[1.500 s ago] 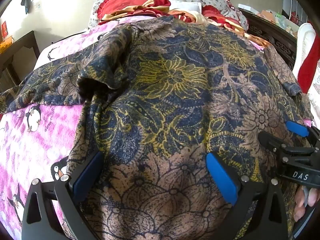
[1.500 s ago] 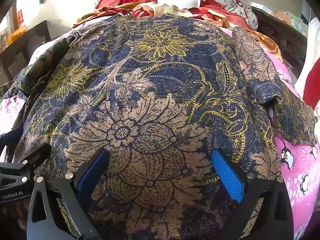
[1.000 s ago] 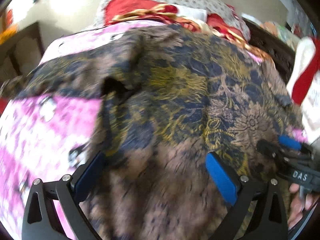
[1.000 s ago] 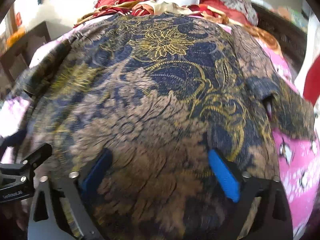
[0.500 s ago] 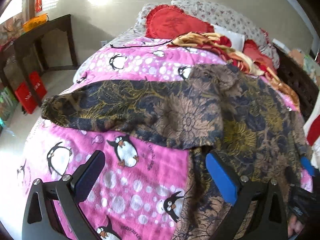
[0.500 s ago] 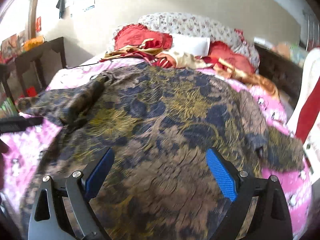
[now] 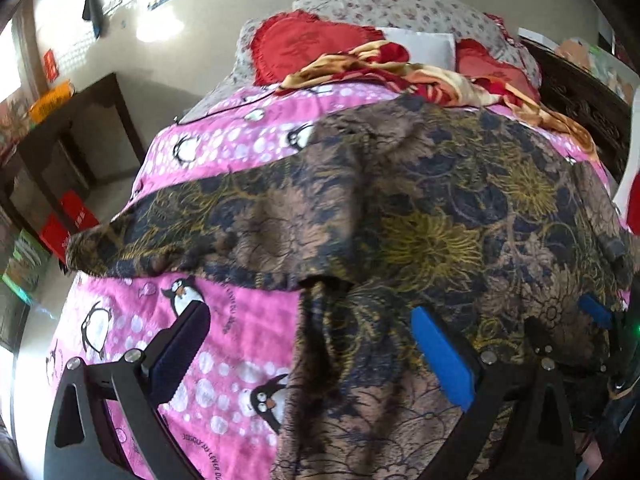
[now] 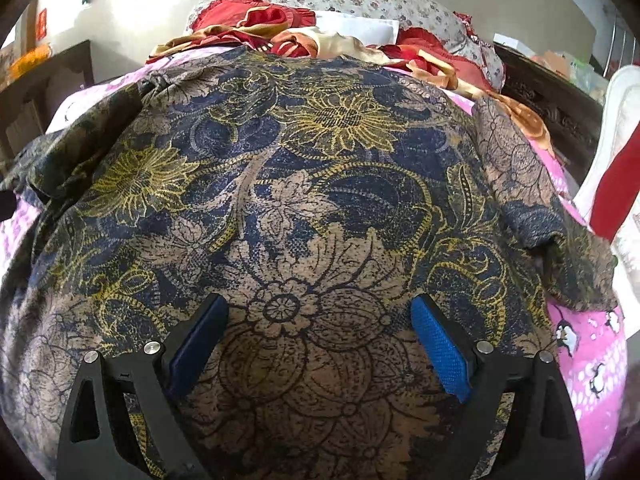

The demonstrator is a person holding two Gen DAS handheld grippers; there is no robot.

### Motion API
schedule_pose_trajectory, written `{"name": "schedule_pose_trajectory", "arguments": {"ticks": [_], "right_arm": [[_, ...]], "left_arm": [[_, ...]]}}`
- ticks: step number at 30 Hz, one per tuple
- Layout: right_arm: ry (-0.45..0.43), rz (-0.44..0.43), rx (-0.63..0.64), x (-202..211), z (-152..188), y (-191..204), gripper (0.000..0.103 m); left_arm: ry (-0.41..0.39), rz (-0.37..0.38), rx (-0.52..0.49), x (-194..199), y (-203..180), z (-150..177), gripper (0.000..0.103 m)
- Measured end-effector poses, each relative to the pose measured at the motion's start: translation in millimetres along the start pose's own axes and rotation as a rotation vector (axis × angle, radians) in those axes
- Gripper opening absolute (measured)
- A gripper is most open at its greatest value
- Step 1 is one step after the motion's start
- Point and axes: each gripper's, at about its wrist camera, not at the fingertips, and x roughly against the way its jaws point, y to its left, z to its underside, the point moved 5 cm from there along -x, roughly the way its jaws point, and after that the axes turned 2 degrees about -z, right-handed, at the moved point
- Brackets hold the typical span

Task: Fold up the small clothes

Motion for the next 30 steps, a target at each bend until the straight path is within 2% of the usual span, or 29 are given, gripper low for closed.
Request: {"name": "schedule_pose_trajectory", "arguments": {"ticks": [16,21,25,30], "right_arm": [[-0.001,-0.009,-0.007,0,1,2,0.102],[0.000,-0.006,-0.004,0,2,2,0.102],[0.004,-0.006,-0.004,-1,1,2,0.102],[0.002,-0.006,0.000,-1,3,3,0.102]], "left_arm": [[0.004,0.005,0.010,-1,3,-2,0.102],[0.005,0.039,0.026,-2,12,-3,0.102],[0.012,0.143,0.131,-1,50,-2,0.102],[0.056,0.211,0.290,-6,122,1,0.102]]}}
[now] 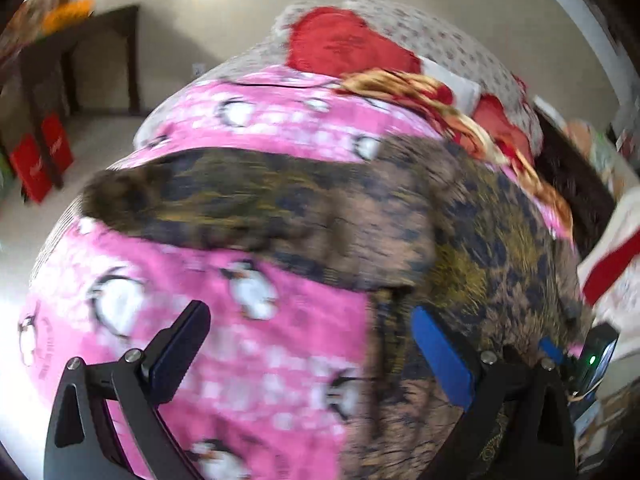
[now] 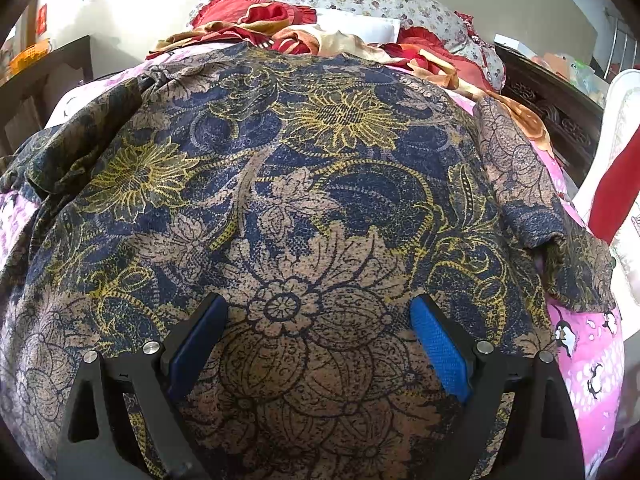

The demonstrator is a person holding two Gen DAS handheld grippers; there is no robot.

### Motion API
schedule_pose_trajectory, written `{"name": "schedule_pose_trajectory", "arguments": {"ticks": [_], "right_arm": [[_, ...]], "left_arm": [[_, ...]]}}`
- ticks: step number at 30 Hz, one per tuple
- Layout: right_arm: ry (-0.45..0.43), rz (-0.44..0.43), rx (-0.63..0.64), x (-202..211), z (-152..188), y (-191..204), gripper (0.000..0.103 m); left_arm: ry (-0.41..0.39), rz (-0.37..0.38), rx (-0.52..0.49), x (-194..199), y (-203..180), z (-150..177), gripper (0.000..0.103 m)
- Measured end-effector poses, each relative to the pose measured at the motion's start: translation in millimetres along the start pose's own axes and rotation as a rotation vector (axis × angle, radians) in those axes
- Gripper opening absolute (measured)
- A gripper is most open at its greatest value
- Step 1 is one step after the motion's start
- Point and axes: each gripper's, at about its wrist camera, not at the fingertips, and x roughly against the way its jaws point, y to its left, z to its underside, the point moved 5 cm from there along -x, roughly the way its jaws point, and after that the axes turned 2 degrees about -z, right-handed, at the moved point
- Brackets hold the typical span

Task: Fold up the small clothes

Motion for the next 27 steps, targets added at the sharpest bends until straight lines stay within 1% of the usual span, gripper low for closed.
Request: {"name": "schedule_pose_trajectory", "arguments": {"ticks": [3,5,8,10,11,12,13,16,18,19,20,21,22,23,24,27], "right_arm": [[0.001,0.001,0.001,0,0,0,0.102],[0.001,0.001,0.001,0,0,-1,0.102],[0.002,0.001,0.000,0,0,0,0.102],[0.002,0.001,0.000,0,-1,1,0.102],[0.003,0.002,0.001,0,-1,1,0.102],[0.002,0.002,0.001,0,0,0,0.102],[0.002,0.002,0.001,0,-1,0,0.102],[0.003,0.002,0.004,-1,0,1,0.103],[0.005,0.000,0.004,-2,0,1,0.103],[0.005,-0.001,0.004,-2,0,0,0.103],[0.005,-0.001,0.004,-2,0,0,0.103],[0.005,-0.002,0.004,-2,0,0,0.103],[0.006,0.000,0.005,-2,0,0,0.103],[0.006,0.000,0.005,-2,0,0,0.103],[0.006,-0.001,0.005,-2,0,0,0.103],[0.008,-0.002,0.004,-2,0,0,0.103]], "left_arm": [[-0.014,-0.012,0.070,7,47,-14,0.101],[-0.014,0.029,0.153,9,77,-18,0.101],[-0.006,0.078,0.294,4,115,-23,0.098],[0.010,0.142,0.361,-8,132,-26,0.098],[0.041,0.182,0.414,-20,141,-29,0.096],[0.066,0.210,0.463,-30,148,-30,0.089],[0.079,0.247,0.525,-40,157,-32,0.088],[0.082,0.321,0.649,-54,175,-41,0.083],[0.091,0.345,0.714,-59,183,-47,0.070],[0.093,0.353,0.742,-61,186,-49,0.067],[0.094,0.360,0.763,-62,189,-51,0.061],[0.100,0.354,0.771,-63,191,-52,0.051],[0.113,0.335,0.771,-65,192,-53,0.045],[0.124,0.315,0.768,-67,194,-53,0.035],[0.128,0.303,0.766,-68,196,-52,0.028],[0.126,0.254,0.756,-75,200,-53,0.020]]}}
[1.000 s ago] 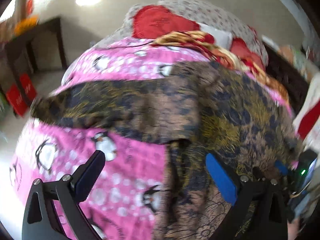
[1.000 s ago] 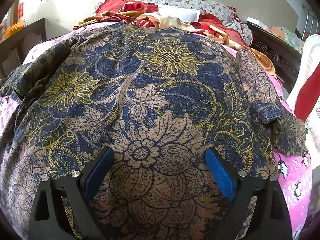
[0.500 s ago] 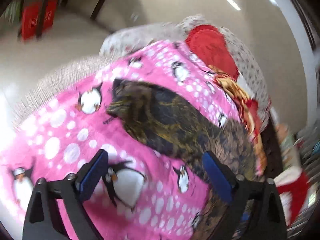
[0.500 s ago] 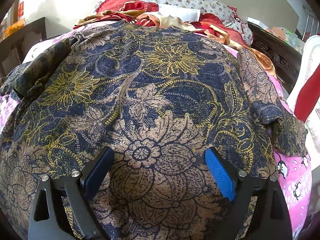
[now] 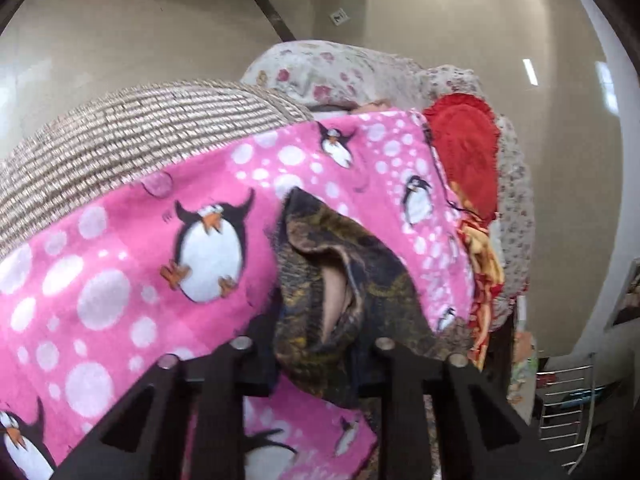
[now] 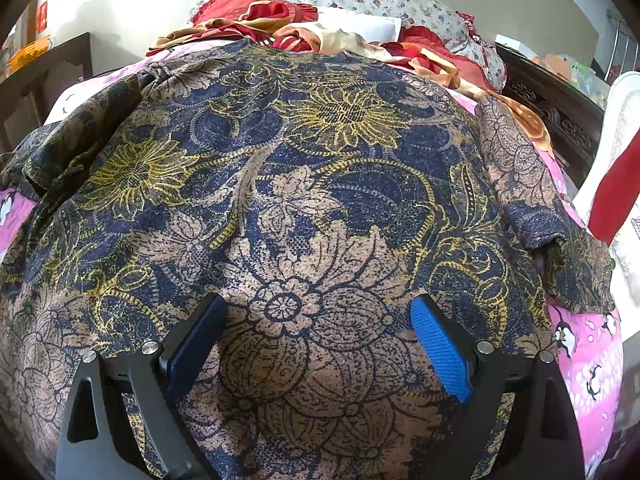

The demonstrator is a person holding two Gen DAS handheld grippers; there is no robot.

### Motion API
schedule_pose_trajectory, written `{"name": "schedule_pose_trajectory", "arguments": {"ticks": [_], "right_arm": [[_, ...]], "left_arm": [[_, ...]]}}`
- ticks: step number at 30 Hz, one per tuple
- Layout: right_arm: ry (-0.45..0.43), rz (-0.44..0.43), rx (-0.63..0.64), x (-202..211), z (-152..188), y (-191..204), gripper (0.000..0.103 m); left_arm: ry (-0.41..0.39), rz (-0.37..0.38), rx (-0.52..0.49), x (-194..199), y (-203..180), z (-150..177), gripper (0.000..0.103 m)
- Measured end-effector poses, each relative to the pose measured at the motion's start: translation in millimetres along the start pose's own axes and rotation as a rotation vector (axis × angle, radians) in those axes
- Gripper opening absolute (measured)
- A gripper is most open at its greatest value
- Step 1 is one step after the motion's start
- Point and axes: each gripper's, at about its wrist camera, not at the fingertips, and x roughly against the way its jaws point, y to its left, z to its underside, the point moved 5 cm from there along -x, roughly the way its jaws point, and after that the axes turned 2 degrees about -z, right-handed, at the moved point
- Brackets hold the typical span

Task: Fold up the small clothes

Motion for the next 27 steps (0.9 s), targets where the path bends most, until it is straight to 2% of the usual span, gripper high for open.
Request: {"name": "schedule_pose_trajectory", "arguments": {"ticks": [1,2,4,6,7,11,14,15,18,20,24,27], "right_arm": [[0.001,-0.001,-0.001,0,0,0,0.103],[0.002,-0.002,-0.001,0,0,0,0.103],[0.003,-0.003,-0.003,-1,0,0,0.103],[0.002,-0.004,-0.003,-1,-1,0,0.103],[0.004,-0.005,-0.003,-1,-1,0,0.103],[0.005,-0.005,-0.003,-1,-1,0,0.103],[0.005,-0.003,-0.001,-1,0,0,0.103],[0.006,-0.004,-0.002,0,0,0,0.103],[0.019,-0.013,-0.007,-3,-1,0,0.103],[0.038,-0.035,-0.036,-6,-2,-3,0.103],[0.056,-0.045,-0.052,-8,-3,-4,0.103],[0.086,-0.057,-0.038,-4,-7,-3,0.103]], "left_arm": [[-0.007,-0.006,-0.004,0,1,0,0.019],[-0.018,-0.016,-0.018,2,0,1,0.011],[-0.083,-0.061,-0.075,14,-5,3,0.004],[-0.157,-0.078,-0.151,33,-17,4,0.004],[-0.223,-0.099,-0.196,51,-25,2,0.004],[-0.440,-0.127,-0.257,123,-43,-23,0.004],[-0.544,-0.120,-0.291,167,-61,-42,0.004],[-0.551,-0.109,-0.309,175,-69,-44,0.004],[-0.506,-0.034,-0.442,172,-109,-24,0.004],[-0.435,0.040,-0.545,150,-143,11,0.004],[-0.223,0.185,-0.724,75,-207,111,0.004],[-0.066,0.233,-0.827,4,-238,193,0.004]]}}
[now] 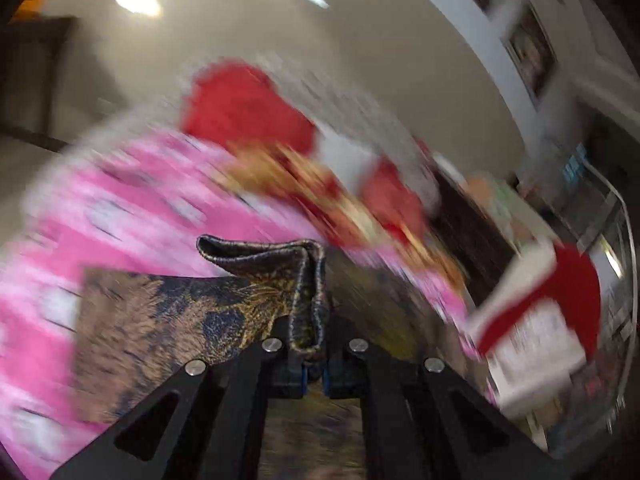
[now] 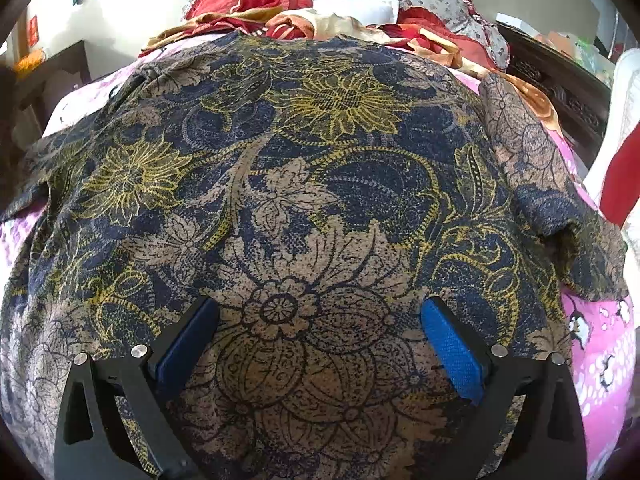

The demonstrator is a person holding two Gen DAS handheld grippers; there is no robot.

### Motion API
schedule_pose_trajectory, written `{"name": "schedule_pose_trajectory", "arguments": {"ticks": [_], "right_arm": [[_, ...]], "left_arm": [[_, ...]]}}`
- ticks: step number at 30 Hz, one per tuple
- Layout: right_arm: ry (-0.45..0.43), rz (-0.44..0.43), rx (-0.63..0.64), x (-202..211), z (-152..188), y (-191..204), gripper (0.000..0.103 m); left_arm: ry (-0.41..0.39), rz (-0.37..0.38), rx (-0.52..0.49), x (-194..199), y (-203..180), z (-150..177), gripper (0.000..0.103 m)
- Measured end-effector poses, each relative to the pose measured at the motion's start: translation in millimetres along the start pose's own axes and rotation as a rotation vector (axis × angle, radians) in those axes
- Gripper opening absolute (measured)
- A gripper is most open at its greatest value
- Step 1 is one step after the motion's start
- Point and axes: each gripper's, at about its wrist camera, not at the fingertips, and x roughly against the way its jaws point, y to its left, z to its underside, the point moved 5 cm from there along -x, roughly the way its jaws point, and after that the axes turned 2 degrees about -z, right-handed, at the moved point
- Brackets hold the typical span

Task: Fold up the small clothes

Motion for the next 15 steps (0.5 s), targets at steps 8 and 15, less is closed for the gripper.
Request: {"name": "schedule_pose_trajectory", "arguments": {"ticks": [8,15], "right_arm": [[-0.125,-0.193,-0.056,55,-46,-24,0.090],[-0.121,-0.505,0.000,29,-60,31,0.088]], "left_arm": [[0.267,-0.078,-0.107,-106,-26,123,0.015],[0.171,-0.138,-0.191,-51,-6,158,0.050]]}}
